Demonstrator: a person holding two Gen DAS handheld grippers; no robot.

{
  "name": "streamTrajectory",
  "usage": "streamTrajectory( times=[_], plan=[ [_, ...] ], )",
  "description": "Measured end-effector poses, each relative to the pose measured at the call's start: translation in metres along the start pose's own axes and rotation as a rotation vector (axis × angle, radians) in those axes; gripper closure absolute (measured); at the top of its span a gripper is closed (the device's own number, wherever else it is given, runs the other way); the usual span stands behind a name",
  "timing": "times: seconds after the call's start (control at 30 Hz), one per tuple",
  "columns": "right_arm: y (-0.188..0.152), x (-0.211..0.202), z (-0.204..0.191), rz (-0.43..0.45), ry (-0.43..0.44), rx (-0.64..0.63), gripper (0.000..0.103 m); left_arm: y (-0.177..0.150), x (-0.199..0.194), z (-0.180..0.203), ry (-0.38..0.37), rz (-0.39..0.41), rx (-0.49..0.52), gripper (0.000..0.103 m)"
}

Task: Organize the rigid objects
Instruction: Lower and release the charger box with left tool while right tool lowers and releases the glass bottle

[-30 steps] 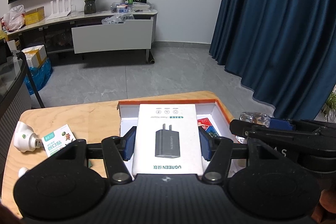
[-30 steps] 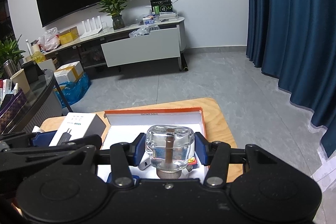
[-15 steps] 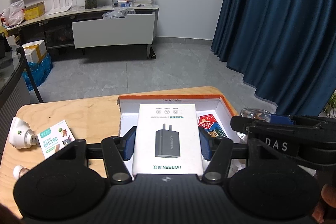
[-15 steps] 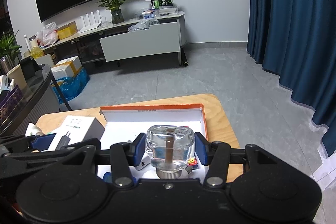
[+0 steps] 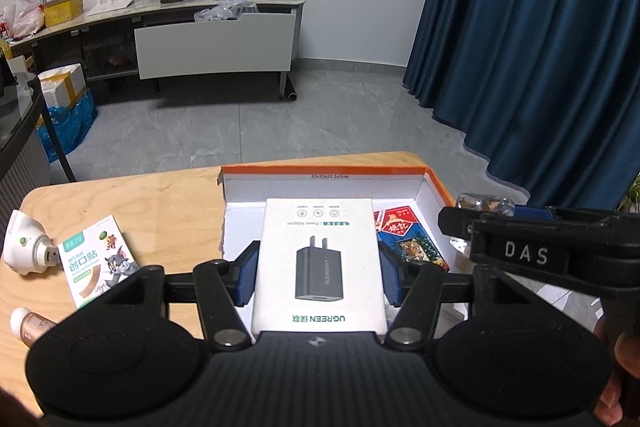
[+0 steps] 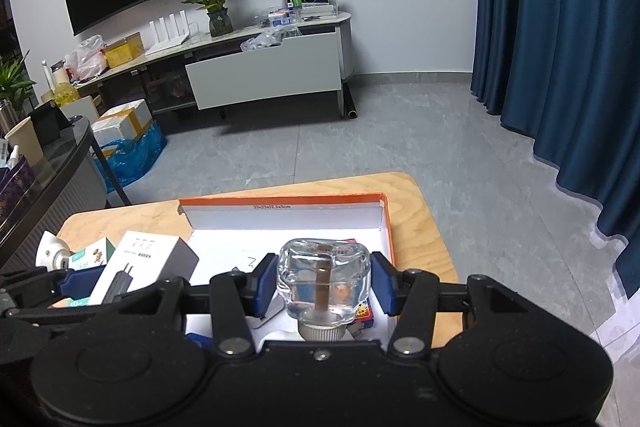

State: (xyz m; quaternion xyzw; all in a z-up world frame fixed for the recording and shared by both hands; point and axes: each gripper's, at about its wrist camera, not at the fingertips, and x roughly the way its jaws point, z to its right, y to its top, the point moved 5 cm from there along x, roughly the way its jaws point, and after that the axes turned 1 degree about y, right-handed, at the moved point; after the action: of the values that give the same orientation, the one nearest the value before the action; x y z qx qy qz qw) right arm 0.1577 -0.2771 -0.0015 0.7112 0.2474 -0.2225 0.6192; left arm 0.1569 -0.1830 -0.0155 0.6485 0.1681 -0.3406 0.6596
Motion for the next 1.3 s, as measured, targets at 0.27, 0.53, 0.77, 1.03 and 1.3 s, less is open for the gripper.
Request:
streamTrajectory(
  times=[0.27, 0.53, 0.77, 1.03, 1.3],
  plan=[
    [0.002, 0.006, -0.002, -0.012, 0.000, -0.009, 0.043, -0.001, 0.001, 0.001, -0.008, -0.008, -0.001, 0.043],
    [0.003, 0.007, -0.002, -0.012, 0.004, -0.014, 0.043, -0.003, 0.001, 0.003, -0.015, -0.009, 0.006, 0.043],
    [0.004, 0.009, -0.002, -0.014, 0.001, -0.015, 0.043, -0.004, 0.001, 0.004, -0.018, -0.005, 0.007, 0.043],
    [0.005, 0.012, -0.003, -0.017, 0.005, -0.018, 0.042, -0.004, 0.002, 0.005, -0.020, -0.004, 0.015, 0.043],
    [0.008, 0.021, -0.002, -0.032, 0.008, -0.023, 0.042, -0.003, 0.006, 0.006, -0.023, -0.004, 0.017, 0.043]
  ],
)
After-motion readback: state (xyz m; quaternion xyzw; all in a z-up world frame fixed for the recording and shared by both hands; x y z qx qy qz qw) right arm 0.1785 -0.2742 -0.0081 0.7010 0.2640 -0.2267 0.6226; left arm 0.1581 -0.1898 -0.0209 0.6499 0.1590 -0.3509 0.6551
